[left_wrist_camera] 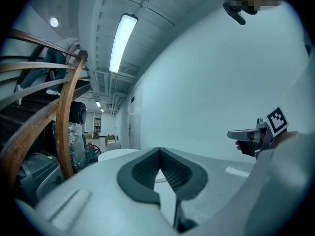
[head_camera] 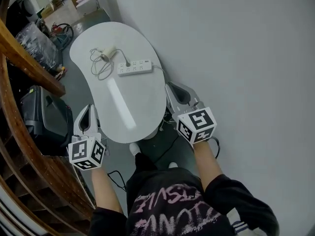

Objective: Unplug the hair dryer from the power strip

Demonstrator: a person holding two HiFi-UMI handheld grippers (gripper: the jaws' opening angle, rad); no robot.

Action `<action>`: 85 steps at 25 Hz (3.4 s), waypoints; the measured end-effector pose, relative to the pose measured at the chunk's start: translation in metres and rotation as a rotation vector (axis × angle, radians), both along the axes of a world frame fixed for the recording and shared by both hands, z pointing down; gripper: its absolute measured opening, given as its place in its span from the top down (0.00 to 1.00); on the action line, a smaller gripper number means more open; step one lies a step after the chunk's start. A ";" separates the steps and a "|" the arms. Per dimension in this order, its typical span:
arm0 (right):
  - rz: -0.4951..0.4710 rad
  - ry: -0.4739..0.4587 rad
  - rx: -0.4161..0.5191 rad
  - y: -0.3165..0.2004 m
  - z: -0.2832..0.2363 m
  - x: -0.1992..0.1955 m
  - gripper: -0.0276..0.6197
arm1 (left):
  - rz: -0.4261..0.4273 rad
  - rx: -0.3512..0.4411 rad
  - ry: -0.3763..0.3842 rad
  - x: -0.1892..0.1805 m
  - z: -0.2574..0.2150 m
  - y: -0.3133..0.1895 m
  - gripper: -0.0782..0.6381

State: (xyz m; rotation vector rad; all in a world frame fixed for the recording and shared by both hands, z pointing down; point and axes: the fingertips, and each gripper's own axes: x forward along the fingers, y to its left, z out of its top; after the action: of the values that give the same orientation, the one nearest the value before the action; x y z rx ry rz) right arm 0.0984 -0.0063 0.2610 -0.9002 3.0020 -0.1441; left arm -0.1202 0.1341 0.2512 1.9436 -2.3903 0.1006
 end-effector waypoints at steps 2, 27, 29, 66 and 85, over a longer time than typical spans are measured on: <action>0.011 0.010 -0.008 -0.007 0.005 -0.012 0.94 | 0.012 -0.008 0.007 -0.014 0.006 -0.009 0.89; 0.077 0.162 -0.065 -0.086 0.066 -0.143 0.94 | 0.116 -0.062 0.150 -0.148 0.083 -0.109 0.89; 0.085 0.165 -0.062 -0.093 0.072 -0.151 0.94 | 0.132 -0.067 0.151 -0.153 0.091 -0.118 0.89; 0.044 0.381 -0.169 -0.176 0.134 -0.178 0.81 | 0.338 -0.275 0.176 -0.145 0.140 -0.226 0.89; -0.209 0.602 -0.183 -0.215 0.214 -0.224 0.70 | 0.299 -0.373 0.213 -0.138 0.191 -0.244 0.89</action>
State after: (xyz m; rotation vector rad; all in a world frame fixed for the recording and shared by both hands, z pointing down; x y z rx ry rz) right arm -0.1252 -0.2208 0.4750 -0.7421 3.6966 -0.1776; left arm -0.2586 -0.1095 0.4423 1.9932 -1.7857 0.3108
